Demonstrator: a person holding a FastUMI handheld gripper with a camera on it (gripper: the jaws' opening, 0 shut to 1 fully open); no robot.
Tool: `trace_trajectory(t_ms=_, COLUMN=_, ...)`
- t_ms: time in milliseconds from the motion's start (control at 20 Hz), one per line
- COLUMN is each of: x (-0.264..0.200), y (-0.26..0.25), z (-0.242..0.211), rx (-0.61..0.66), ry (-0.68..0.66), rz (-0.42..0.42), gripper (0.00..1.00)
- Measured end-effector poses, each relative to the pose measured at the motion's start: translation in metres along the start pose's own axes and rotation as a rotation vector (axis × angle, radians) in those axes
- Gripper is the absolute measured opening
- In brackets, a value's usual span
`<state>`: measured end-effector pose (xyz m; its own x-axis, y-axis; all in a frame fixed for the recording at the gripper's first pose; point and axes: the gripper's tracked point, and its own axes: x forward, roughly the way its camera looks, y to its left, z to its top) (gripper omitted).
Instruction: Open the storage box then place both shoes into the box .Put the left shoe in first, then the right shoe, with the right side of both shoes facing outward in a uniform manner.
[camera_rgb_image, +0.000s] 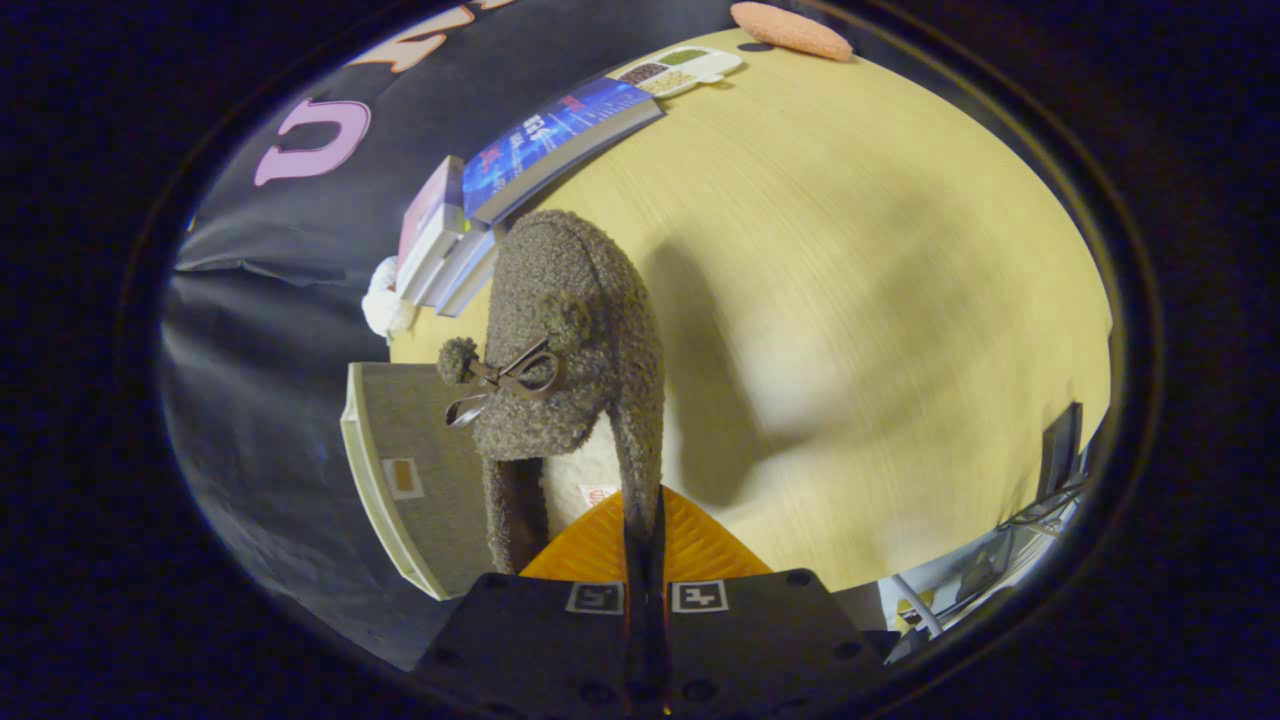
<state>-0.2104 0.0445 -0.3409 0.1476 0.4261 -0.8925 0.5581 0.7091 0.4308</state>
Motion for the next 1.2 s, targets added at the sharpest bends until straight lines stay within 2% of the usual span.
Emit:
trace_trajectory(t_ms=550, x=-0.035, y=0.121, z=-0.013, rx=-0.088, ry=-0.045, rz=0.155, gripper=0.04)
trace_trajectory(t_ms=1000, x=-0.019, y=0.206, z=-0.060, rx=-0.202, ry=0.010, rz=0.200, gripper=0.04)
trace_trajectory(t_ms=1200, x=0.002, y=0.235, z=-0.090, rx=-0.264, ry=0.046, rz=0.186, gripper=0.03)
